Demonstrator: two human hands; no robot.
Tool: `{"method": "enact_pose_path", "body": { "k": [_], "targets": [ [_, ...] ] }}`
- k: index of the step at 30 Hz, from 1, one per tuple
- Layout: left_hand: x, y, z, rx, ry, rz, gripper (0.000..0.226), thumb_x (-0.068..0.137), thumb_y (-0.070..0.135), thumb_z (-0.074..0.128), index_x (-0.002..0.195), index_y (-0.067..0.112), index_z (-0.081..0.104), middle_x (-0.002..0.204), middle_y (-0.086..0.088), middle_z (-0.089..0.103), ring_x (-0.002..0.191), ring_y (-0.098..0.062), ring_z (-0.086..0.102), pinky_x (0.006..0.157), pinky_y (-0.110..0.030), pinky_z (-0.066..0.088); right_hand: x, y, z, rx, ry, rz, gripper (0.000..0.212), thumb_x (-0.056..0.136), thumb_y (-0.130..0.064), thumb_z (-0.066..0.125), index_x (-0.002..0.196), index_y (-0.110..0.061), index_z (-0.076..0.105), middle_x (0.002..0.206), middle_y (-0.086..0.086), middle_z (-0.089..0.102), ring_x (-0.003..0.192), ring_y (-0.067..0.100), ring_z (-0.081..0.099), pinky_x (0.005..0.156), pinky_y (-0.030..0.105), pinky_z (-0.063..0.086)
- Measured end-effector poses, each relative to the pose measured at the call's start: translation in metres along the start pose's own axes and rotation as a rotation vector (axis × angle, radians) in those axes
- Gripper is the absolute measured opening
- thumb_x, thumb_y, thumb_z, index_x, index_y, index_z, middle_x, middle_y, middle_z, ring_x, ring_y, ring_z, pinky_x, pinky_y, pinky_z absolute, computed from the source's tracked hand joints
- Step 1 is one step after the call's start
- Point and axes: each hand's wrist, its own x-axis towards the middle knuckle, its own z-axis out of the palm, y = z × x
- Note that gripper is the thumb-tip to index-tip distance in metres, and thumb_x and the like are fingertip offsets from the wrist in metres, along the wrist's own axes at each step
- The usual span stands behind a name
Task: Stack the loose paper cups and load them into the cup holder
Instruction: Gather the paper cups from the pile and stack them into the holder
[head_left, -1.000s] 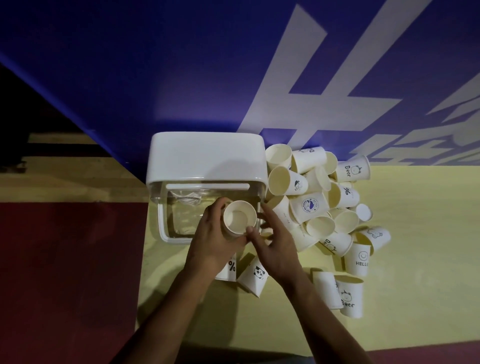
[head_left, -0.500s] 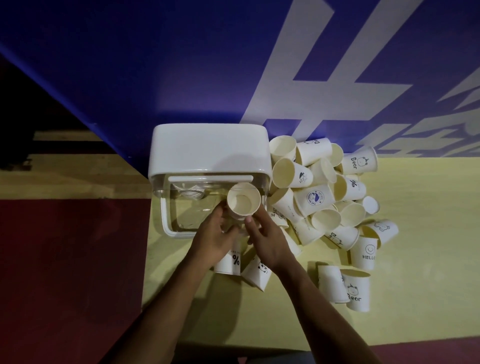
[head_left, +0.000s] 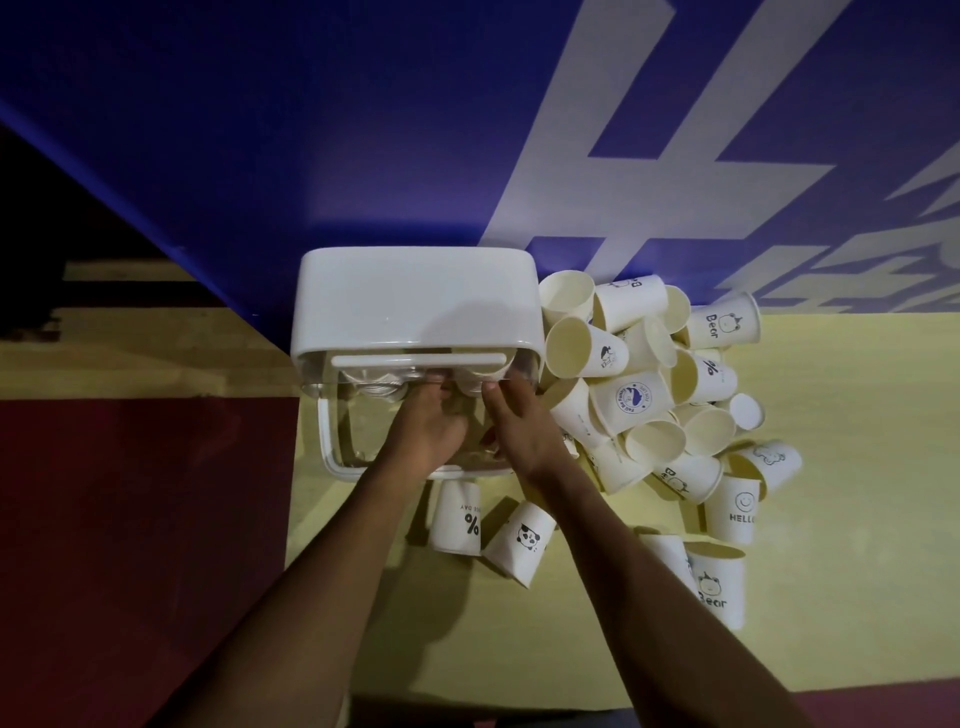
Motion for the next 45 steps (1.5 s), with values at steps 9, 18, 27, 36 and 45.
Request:
{"method": "enact_pose_path", "body": {
  "k": [9, 18, 27, 36, 45],
  "targets": [
    [-0.017, 0.001, -0.003, 0.096, 0.026, 0.014, 0.045, 0.093, 0.035, 0.063, 0.136, 0.031, 0.052, 0.138, 0.005, 0.060, 0.119, -0.017, 0.060, 0.099, -0.041, 0.051, -0.023, -0.004, -0.013, -0.076, 0.019, -0.007, 0.039, 0.101, -0.063, 0.046, 0.125, -0.035, 0.059, 0.098, -0.009, 0.071, 0.080, 0.014, 0.071, 0.078, 0.043, 0.059],
    [-0.105, 0.001, 0.044, 0.173, 0.036, 0.181, 0.060, 0.095, 0.039, 0.063, 0.150, 0.033, 0.039, 0.149, 0.009, 0.048, 0.133, -0.012, 0.048, 0.100, -0.027, 0.043, -0.111, 0.052, -0.072, -0.051, 0.305, 0.090, 0.032, 0.102, -0.038, 0.061, 0.130, -0.023, 0.067, 0.107, -0.011, 0.075, 0.075, 0.001, 0.072, 0.069, 0.023, 0.055],
    [-0.110, 0.057, 0.155, 0.349, -0.095, 0.464, 0.066, 0.089, 0.043, 0.068, 0.149, 0.030, 0.041, 0.147, 0.006, 0.048, 0.130, -0.016, 0.049, 0.095, -0.027, 0.044, -0.178, 0.109, -0.151, 0.040, 0.474, 0.238, 0.027, 0.100, -0.027, 0.064, 0.126, -0.021, 0.070, 0.096, -0.010, 0.076, 0.071, 0.001, 0.072, 0.067, 0.026, 0.059],
    [-0.121, 0.071, 0.275, 0.593, -0.196, 0.453, 0.084, 0.081, 0.052, 0.072, 0.152, 0.024, 0.037, 0.149, 0.001, 0.046, 0.133, -0.021, 0.045, 0.099, -0.033, 0.043, -0.215, 0.192, -0.228, 0.027, 0.482, 0.341, 0.026, 0.100, -0.030, 0.063, 0.124, -0.025, 0.070, 0.096, -0.016, 0.074, 0.079, 0.004, 0.073, 0.069, 0.019, 0.053],
    [-0.134, 0.023, 0.318, 0.832, -0.142, 0.202, 0.102, 0.059, 0.037, 0.085, 0.151, 0.028, 0.041, 0.150, -0.003, 0.040, 0.132, -0.027, 0.038, 0.105, -0.038, 0.039, -0.205, 0.235, -0.260, -0.088, 0.197, 0.358, 0.054, 0.092, -0.046, 0.070, 0.139, -0.021, 0.060, 0.116, -0.010, 0.068, 0.085, 0.004, 0.066, 0.080, 0.026, 0.054]
  ]
}}
